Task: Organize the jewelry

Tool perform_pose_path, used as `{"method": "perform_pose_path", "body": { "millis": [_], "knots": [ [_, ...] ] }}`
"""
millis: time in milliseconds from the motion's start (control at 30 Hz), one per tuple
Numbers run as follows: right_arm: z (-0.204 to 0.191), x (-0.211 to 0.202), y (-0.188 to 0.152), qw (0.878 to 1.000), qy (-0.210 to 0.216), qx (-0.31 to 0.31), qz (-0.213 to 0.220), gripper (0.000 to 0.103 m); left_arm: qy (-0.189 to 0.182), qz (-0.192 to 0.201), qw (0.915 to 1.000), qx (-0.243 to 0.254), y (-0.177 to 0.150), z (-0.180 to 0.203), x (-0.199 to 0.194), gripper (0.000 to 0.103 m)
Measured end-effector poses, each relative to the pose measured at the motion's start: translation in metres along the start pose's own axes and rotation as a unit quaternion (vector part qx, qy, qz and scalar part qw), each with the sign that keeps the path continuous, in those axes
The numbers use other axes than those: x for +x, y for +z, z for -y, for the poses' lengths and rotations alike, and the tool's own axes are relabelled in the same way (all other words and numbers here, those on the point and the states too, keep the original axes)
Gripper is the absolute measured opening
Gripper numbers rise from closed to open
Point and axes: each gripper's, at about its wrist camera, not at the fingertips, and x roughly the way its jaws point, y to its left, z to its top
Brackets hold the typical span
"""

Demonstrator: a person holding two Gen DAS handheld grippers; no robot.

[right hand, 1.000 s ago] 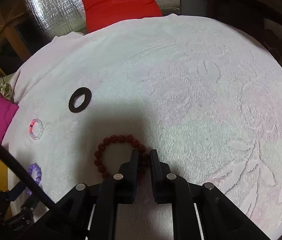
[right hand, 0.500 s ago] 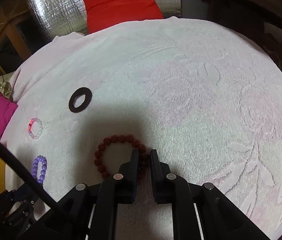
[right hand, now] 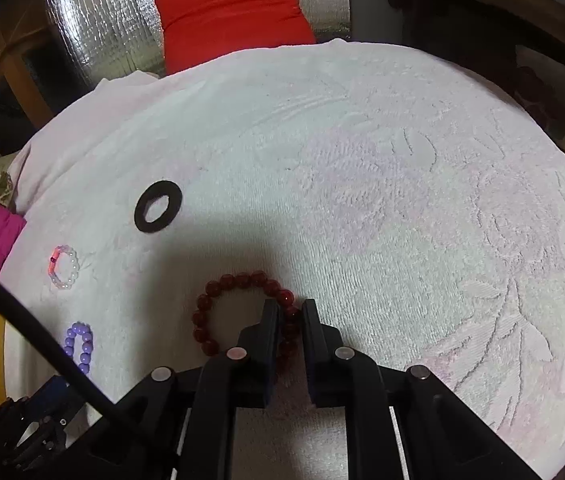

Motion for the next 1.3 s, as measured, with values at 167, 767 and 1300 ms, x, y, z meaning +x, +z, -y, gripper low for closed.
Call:
{"method": "perform_pose_path", "body": {
  "millis": [167,767,1300],
  "knots": [
    [-0.003,0.001,0.0,1.0,-0.006,-0.001,0.0,0.013,-0.009,0.008,0.9999,0.001,0.0,0.001,-0.003,0.018],
    [0.008,0.0,-0.001,1.0,0.014,-0.008,-0.003,0.012,-0.013,0.006,0.9999,0.007,0.0,0.009,0.003,0.013],
    [0.022,-0.008,-0.005,0.999,0.028,0.008,-0.012,0.011,-0.015,-0.001,0.9999,0.003,0.004,0.012,0.007,0.008]
  ]
}}
